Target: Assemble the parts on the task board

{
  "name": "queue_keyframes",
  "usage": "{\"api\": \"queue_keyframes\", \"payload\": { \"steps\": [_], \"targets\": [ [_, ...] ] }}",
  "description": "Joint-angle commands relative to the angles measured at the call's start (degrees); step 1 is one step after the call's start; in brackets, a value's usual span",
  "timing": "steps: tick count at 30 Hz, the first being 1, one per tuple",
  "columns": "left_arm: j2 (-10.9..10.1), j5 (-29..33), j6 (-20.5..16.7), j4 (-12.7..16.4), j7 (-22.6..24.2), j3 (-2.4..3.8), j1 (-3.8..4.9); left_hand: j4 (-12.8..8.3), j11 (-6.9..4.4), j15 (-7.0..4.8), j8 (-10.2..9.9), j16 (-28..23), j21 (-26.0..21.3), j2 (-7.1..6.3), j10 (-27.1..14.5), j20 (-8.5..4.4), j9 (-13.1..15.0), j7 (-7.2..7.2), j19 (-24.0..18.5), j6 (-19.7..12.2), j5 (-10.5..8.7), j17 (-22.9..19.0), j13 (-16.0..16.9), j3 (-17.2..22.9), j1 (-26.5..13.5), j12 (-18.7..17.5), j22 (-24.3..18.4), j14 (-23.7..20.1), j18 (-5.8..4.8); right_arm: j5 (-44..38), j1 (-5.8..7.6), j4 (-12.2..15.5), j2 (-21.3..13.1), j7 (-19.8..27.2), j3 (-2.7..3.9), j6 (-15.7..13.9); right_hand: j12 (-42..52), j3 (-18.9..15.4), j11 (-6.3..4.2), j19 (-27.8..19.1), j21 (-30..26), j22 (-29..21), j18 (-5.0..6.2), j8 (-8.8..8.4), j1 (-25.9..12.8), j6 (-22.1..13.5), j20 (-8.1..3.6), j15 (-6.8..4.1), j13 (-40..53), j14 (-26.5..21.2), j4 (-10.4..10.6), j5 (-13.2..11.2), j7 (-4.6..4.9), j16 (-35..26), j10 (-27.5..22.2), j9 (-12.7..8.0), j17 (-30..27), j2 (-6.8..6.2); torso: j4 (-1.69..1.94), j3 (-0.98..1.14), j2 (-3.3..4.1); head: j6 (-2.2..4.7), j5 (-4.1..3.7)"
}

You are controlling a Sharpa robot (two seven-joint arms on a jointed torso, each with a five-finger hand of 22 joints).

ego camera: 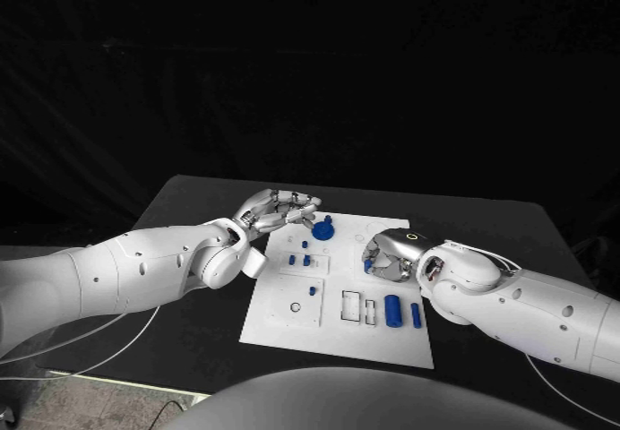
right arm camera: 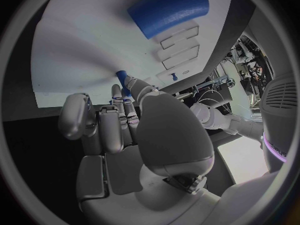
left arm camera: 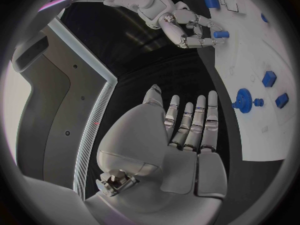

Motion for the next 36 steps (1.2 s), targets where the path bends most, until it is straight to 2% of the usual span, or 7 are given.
{"api": "queue_keyframes", "payload": {
  "steps": [1,9,15,19,26,32,36],
  "targets": [
    [0.16,0.32,1.09,0.02,0.39,0.04,-0.02,-0.08,0.18,0.26,0.28,0.22,-0.33,0.40,-0.27,0.07,-0.08,0.09,0.38,-0.21,0.27,-0.05,-0.10,-0.06,0.13,0.40,0.08,-0.04,-0.47,0.23,0.02,0.07,0.15,0.91,0.06,-0.98,-0.41,0.57,-0.15,0.07,0.43,8.42,0.25,0.22,0.12,0.66,-0.52,-0.48,-0.14,0.00,0.01,0.13,-0.18,0.34,0.69,0.12,0.13,-0.42,-0.04,0.01,-0.02,0.01,0.08],
    [0.18,0.32,1.16,-0.05,0.24,0.04,-0.10,-0.13,0.24,0.28,0.31,0.26,-0.34,0.49,-0.27,0.06,-0.10,0.13,0.39,-0.21,0.34,-0.08,-0.14,-0.03,0.30,0.47,0.09,-0.07,-0.50,0.65,0.04,0.49,-0.41,0.72,0.06,-2.36,-1.23,0.98,-0.65,0.23,0.75,8.48,0.21,1.14,-0.33,2.68,-0.87,-0.89,-0.65,0.18,0.00,0.21,-0.90,0.46,2.38,1.38,0.25,-0.70,-0.01,0.02,-0.06,0.01,0.20],
    [0.21,0.32,1.18,-0.15,0.06,0.03,-0.16,-0.17,0.28,0.28,0.33,0.28,-0.36,0.55,-0.28,0.05,-0.11,0.14,0.40,-0.22,0.39,-0.10,-0.17,0.00,0.42,0.52,0.09,-0.09,-0.52,1.33,0.74,2.35,-1.83,0.19,0.06,-2.93,-1.56,0.93,-0.83,0.29,0.86,8.50,0.19,1.53,-0.61,3.33,-1.01,-1.04,-0.83,0.23,0.08,0.09,-1.17,0.47,2.95,2.04,0.26,-0.78,-0.03,0.00,-0.01,0.01,0.26],
    [0.19,0.32,1.18,-0.18,0.00,0.03,-0.18,-0.21,0.30,0.29,0.36,0.31,-0.37,0.61,-0.29,0.03,-0.13,0.17,0.41,-0.23,0.48,-0.13,-0.21,0.03,0.57,0.57,0.10,-0.12,-0.55,2.39,1.85,4.67,-3.19,-0.24,0.07,-3.06,-1.66,0.92,-0.90,0.33,0.94,8.51,0.17,1.67,-0.71,3.53,-1.06,-1.10,-0.89,0.29,0.12,0.06,-1.27,0.53,3.17,2.30,0.33,-0.77,-0.12,-0.05,0.00,0.01,0.33],
    [0.16,0.32,1.16,-0.25,-0.07,0.03,-0.19,-0.21,0.30,0.29,0.36,0.31,-0.37,0.61,-0.29,0.03,-0.13,0.17,0.41,-0.23,0.48,-0.13,-0.21,0.03,0.57,0.57,0.10,-0.12,-0.55,3.85,3.49,11.20,-5.83,-0.91,0.07,-2.52,-1.89,0.84,-1.09,0.59,1.47,8.64,0.07,2.00,-0.91,3.94,-1.21,-1.27,-1.02,0.54,0.15,0.17,-1.51,0.81,3.76,2.96,0.70,-0.84,-0.12,-0.04,0.03,0.01,0.43],
    [0.04,0.32,1.29,-0.30,-0.10,0.03,-0.20,-0.23,0.32,0.30,0.38,0.33,-0.39,0.66,-0.31,0.02,-0.14,0.19,0.42,-0.24,0.58,-0.15,-0.24,0.04,0.68,0.61,0.11,-0.15,-0.57,4.48,3.42,15.37,-4.67,-0.87,0.06,-1.22,-2.02,0.80,-1.17,0.85,2.07,8.80,-0.04,2.11,-1.00,4.05,-1.29,-1.35,-1.08,0.79,0.15,0.27,-1.59,1.12,4.02,3.27,1.11,-0.90,-0.22,0.00,0.06,0.01,0.47],
    [0.12,0.36,1.29,-0.48,-0.08,0.03,-0.20,-0.22,0.32,0.30,0.39,0.34,-0.39,0.72,-0.33,0.01,-0.15,0.20,0.42,-0.25,0.64,-0.17,-0.26,0.05,0.72,0.64,0.12,-0.17,-0.58,3.85,2.79,15.93,-2.60,-0.70,0.06,-0.99,-2.47,0.78,-1.31,1.94,4.42,9.39,-0.48,2.20,-1.15,4.00,-1.50,-1.54,-1.30,1.77,0.12,0.40,-1.72,2.32,4.46,4.03,2.65,-0.97,0.08,0.03,-0.03,0.01,0.24]
  ]
}}
